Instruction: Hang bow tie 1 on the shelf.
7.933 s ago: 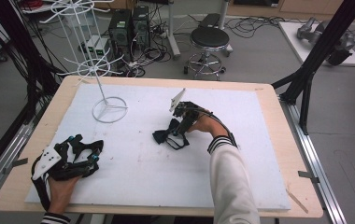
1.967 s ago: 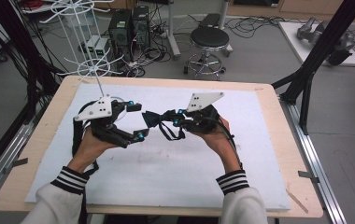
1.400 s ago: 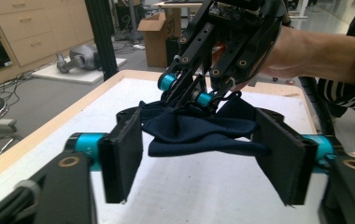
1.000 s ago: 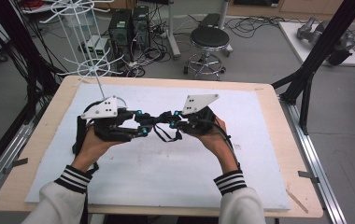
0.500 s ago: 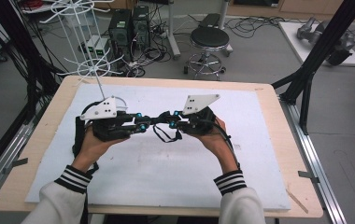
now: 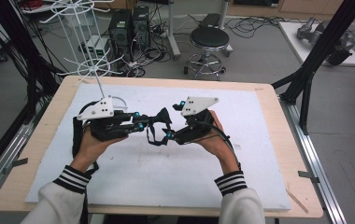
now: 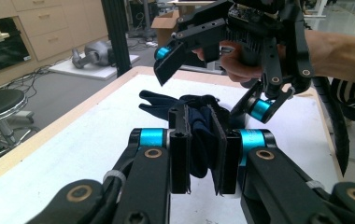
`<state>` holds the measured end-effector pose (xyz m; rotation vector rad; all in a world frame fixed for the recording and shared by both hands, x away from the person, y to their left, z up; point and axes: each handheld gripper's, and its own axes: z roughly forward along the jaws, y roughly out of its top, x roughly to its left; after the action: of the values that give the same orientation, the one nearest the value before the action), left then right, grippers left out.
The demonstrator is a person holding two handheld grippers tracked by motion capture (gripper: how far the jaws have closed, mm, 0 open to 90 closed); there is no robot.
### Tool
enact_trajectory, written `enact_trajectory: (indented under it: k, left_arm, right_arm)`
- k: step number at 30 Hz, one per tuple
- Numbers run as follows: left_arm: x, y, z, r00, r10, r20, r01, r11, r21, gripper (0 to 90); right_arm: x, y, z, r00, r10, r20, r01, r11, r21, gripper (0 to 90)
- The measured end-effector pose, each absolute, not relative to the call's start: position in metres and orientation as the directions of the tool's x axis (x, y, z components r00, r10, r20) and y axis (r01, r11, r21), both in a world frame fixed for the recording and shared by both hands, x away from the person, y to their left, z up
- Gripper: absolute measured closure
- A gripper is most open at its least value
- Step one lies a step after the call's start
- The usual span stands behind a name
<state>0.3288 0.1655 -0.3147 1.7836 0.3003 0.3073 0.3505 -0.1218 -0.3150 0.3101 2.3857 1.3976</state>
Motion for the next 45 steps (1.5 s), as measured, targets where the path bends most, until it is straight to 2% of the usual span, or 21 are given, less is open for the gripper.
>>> enact_trajectory:
  k: [3, 29, 45]
  left_arm:
    - [0.328, 0.168, -0.314, 0.929, 0.368, 0.049, 0.036, -0.221, 0.975, 79.5]
    - [0.328, 0.194, -0.297, 0.884, 0.460, 0.088, 0.008, -0.203, 0.979, 79.4]
    - [0.339, 0.206, -0.286, 0.838, 0.536, 0.107, 0.006, -0.206, 0.978, 79.4]
  right_arm:
    - [0.350, -0.126, -0.312, -0.913, 0.375, -0.163, 0.021, 0.440, 0.898, 8.6]
    - [0.328, -0.189, -0.324, -0.856, 0.512, -0.078, 0.069, 0.262, 0.963, 8.7]
    - [0.293, -0.252, -0.355, -0.771, 0.633, -0.063, 0.079, 0.194, 0.978, 8.7]
